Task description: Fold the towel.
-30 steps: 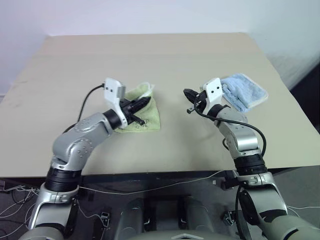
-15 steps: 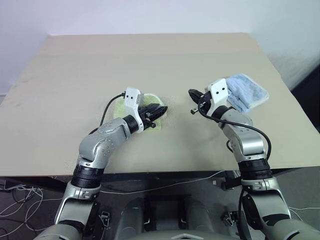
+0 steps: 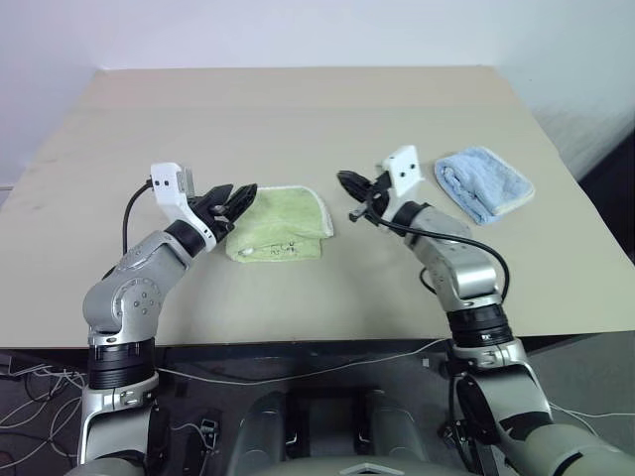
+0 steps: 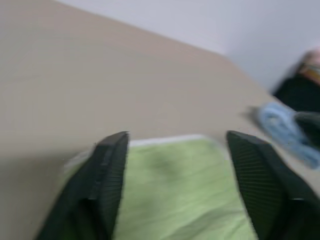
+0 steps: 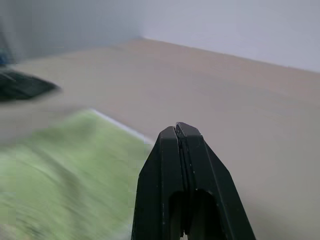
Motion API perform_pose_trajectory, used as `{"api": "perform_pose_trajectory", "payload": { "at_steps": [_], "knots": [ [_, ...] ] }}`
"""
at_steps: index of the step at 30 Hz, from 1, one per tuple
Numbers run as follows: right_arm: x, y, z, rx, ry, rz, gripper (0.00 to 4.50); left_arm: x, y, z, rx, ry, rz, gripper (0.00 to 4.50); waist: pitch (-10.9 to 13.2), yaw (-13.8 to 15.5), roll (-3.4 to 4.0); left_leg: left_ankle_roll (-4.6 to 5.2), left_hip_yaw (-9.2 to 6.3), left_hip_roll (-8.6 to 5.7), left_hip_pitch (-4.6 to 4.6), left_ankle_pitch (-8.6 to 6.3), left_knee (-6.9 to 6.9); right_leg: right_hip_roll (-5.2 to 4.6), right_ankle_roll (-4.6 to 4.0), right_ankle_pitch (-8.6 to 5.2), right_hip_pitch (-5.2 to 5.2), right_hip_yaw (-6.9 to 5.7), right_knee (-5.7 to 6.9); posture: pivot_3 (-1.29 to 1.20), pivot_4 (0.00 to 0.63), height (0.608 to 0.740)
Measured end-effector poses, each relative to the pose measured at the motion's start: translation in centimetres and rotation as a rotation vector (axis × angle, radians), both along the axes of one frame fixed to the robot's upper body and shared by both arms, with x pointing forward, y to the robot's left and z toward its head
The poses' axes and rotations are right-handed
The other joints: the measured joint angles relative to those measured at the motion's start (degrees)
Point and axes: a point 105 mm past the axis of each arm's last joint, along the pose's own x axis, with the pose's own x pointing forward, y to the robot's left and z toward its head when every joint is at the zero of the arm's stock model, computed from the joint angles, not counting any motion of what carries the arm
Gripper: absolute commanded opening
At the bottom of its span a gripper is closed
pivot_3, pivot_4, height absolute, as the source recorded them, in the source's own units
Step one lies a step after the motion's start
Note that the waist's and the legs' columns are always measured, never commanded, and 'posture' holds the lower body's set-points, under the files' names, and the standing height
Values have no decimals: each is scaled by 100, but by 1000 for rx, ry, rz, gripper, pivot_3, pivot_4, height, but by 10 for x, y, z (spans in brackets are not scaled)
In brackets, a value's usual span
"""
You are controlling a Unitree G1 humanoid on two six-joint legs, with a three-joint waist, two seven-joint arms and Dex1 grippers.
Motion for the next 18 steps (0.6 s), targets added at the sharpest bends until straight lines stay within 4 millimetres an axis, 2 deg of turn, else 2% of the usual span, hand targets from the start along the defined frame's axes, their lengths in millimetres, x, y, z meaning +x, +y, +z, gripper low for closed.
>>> {"api": "perform_pose_trajectory", "payload": {
  "at_steps": [3,6,10,12,18],
  "knots": [
    [-2,21,-7,19,49,60,0,0,-6,-6,22,1,-37,999,0,3,-1,-1,-1,-1,0,-1,1,-2,-1,0,1,-1,0,0,150,740],
    [-1,33,-27,19,139,81,0,-4,-11,-19,60,20,-78,40,0,-28,0,-3,0,1,0,-1,-1,-1,-1,0,-1,0,1,0,150,740],
    [-3,39,-68,-58,251,81,0,-10,-9,-57,212,112,-94,40,0,-43,0,-6,1,2,0,-2,-2,1,-1,0,-3,-1,1,0,150,740],
    [-6,38,-91,-94,301,77,0,-10,-8,-66,265,120,-87,40,0,-31,0,-15,1,1,-1,-8,-2,-2,-2,0,-5,0,1,0,150,740],
    [-8,42,-93,-123,256,89,0,-7,-8,-71,275,107,-76,40,-9,-41,5,-20,1,3,14,-11,-4,-8,-3,0,3,2,2,0,150,740]
  ]
}}
